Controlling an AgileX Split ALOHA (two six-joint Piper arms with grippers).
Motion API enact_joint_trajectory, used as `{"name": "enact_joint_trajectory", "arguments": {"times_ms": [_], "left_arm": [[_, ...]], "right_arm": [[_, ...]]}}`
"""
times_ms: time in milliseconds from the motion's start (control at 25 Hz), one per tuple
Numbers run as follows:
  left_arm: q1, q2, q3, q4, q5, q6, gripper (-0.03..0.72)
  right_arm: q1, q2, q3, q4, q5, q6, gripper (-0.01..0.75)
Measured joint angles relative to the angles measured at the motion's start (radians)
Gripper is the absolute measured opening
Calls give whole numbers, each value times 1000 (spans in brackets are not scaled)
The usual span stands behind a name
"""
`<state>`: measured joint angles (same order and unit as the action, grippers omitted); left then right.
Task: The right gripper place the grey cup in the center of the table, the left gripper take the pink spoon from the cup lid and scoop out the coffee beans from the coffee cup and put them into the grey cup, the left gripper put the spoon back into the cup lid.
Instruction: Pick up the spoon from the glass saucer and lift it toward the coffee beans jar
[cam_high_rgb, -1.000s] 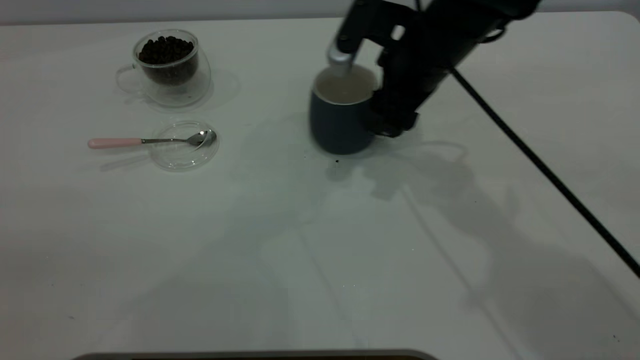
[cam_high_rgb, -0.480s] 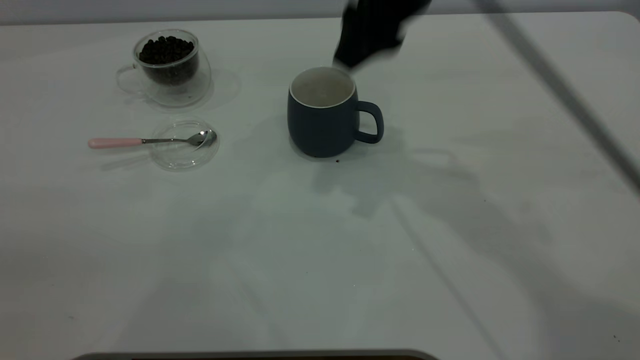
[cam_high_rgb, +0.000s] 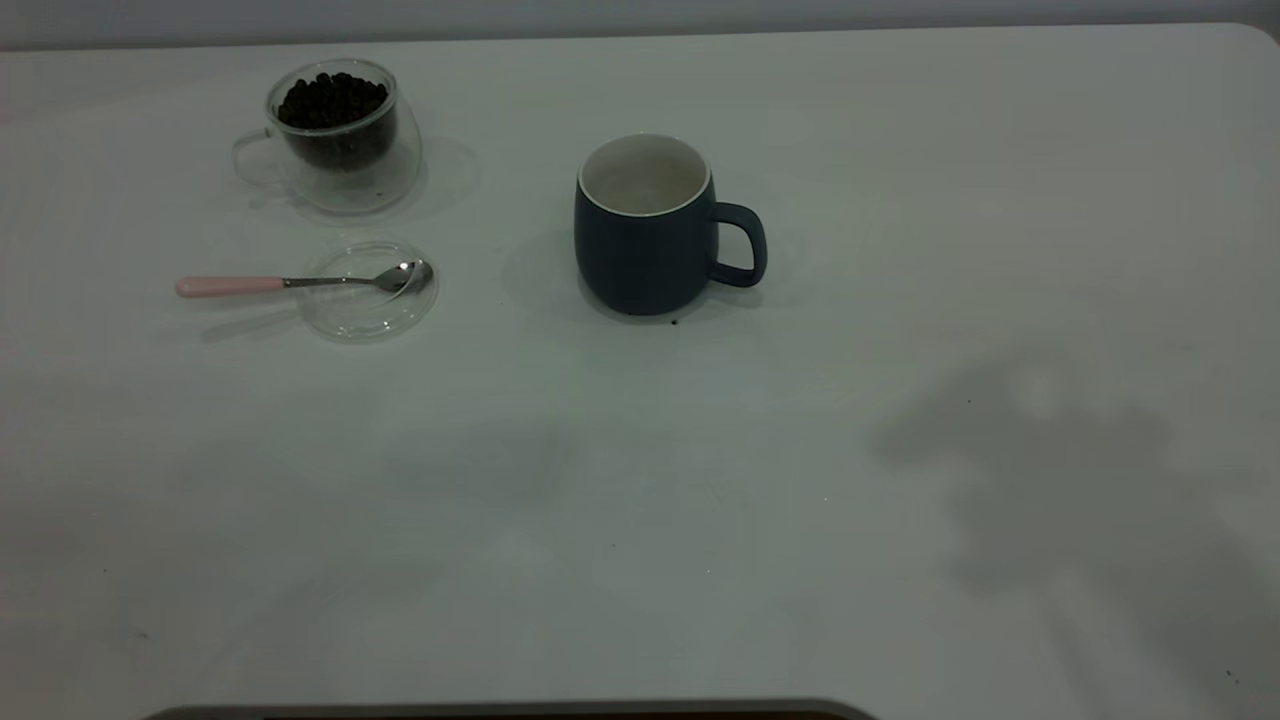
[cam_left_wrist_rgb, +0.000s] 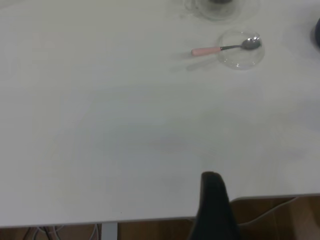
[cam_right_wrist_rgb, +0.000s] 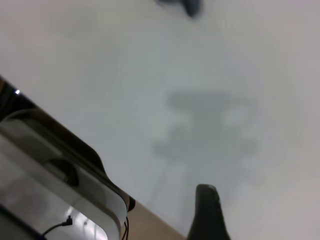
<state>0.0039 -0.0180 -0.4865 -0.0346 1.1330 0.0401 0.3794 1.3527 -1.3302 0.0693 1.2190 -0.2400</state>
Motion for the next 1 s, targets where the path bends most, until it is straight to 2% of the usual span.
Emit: {"name": "enact_joint_trajectory", "arguments": {"times_ms": [200, 520, 640, 760, 1000], "left_arm": [[0, 0, 0, 0, 0, 0, 586], [0, 0, 0, 0, 0, 0, 586], [0, 0, 0, 0, 0, 0, 586], [0, 0, 0, 0, 0, 0, 586], [0, 0, 0, 0, 0, 0, 586]], "right_arm": [[0, -216, 97, -96, 17, 66, 591], [-3, -611, 461, -90, -1, 76, 591], [-36, -768, 600, -80, -59, 91, 591], [-83, -935, 690, -77, -66, 119, 591], [-229, -1157, 763, -69, -55, 159, 591]]}}
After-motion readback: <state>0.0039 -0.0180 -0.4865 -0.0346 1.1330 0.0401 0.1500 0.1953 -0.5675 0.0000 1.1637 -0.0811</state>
